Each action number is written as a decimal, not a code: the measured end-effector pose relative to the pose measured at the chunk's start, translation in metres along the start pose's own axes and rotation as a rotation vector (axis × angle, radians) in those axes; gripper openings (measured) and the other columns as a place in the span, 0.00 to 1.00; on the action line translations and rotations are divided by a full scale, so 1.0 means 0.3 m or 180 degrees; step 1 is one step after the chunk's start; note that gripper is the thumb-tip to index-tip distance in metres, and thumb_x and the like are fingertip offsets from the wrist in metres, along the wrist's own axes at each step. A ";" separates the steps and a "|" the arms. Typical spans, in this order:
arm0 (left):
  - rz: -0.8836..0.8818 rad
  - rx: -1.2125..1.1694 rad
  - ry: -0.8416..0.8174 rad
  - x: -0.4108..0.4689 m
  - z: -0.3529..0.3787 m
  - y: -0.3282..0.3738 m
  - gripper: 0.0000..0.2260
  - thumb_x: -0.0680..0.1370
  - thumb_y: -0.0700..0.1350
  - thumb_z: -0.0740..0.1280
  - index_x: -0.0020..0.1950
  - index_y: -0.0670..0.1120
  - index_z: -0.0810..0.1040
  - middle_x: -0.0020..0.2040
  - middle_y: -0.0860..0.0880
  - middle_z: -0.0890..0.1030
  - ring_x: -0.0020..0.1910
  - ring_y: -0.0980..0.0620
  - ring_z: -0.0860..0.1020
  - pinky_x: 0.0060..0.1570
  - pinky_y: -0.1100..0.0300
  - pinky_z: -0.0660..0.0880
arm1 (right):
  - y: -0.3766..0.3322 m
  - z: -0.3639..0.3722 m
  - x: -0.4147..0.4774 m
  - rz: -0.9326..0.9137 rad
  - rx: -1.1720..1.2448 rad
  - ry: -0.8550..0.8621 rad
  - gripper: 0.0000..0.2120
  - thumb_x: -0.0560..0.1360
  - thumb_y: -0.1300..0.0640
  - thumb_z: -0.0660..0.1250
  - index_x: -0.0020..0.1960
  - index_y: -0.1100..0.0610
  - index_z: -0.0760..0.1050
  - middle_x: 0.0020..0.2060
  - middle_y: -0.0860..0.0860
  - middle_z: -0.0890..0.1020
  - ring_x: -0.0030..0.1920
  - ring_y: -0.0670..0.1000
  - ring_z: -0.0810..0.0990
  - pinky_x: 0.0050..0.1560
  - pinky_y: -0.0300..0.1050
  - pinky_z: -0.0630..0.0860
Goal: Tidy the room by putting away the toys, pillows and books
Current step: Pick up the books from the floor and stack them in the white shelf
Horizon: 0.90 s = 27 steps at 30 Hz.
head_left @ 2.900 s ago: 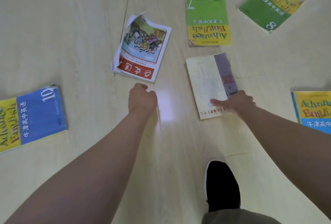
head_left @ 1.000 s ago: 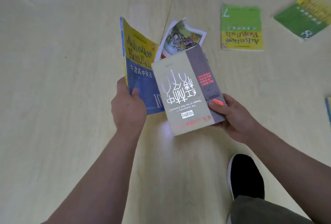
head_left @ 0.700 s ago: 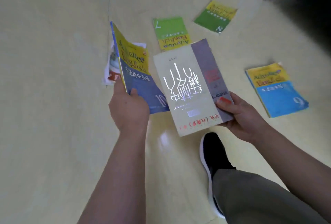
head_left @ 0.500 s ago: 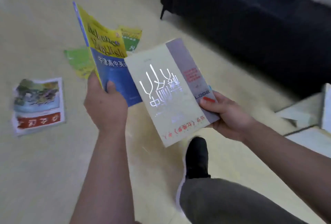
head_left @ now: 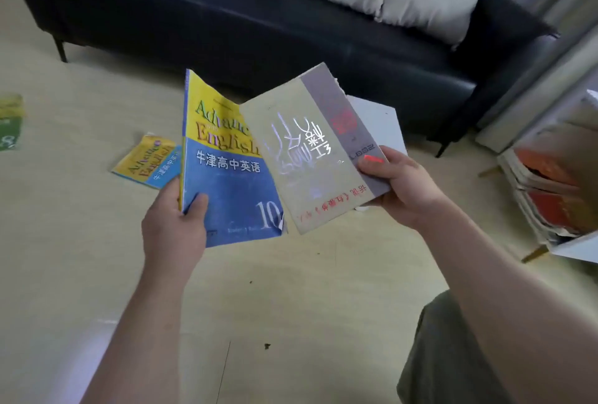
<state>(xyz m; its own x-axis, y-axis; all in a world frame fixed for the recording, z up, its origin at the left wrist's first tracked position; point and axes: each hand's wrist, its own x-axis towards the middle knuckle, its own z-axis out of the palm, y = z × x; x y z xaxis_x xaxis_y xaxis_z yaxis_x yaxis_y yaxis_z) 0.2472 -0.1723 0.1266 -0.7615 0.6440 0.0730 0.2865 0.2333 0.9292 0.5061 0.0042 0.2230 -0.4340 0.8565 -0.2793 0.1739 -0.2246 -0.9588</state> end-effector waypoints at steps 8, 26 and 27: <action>0.0071 0.0204 -0.0545 -0.075 0.135 0.108 0.10 0.82 0.43 0.67 0.57 0.57 0.79 0.45 0.63 0.83 0.47 0.54 0.82 0.47 0.51 0.77 | 0.068 -0.177 -0.010 0.0111 0.1820 0.0523 0.19 0.79 0.59 0.67 0.70 0.60 0.73 0.60 0.58 0.84 0.55 0.57 0.84 0.47 0.52 0.83; 0.0208 -0.0428 -0.1062 -0.292 1.207 0.696 0.09 0.81 0.41 0.68 0.53 0.54 0.82 0.47 0.58 0.86 0.48 0.51 0.84 0.50 0.50 0.80 | -0.012 -1.037 0.049 0.0312 0.2367 0.1556 0.08 0.78 0.64 0.70 0.56 0.61 0.78 0.41 0.57 0.88 0.39 0.57 0.88 0.40 0.52 0.85; 0.0256 -0.0399 -0.1069 -0.306 1.258 0.725 0.09 0.81 0.41 0.68 0.53 0.55 0.82 0.46 0.59 0.85 0.48 0.52 0.83 0.51 0.51 0.80 | -0.007 -1.081 0.051 0.0302 0.2448 0.1566 0.08 0.78 0.64 0.70 0.57 0.62 0.78 0.41 0.57 0.88 0.40 0.57 0.88 0.40 0.53 0.85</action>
<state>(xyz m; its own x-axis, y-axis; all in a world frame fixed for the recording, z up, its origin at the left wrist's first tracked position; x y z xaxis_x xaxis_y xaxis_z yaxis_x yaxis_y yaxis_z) 0.5989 0.0943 0.1852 -0.5001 0.8648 0.0439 0.2484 0.0947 0.9640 0.7857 0.1684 0.2373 0.0078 0.8803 -0.4743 -0.5231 -0.4007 -0.7522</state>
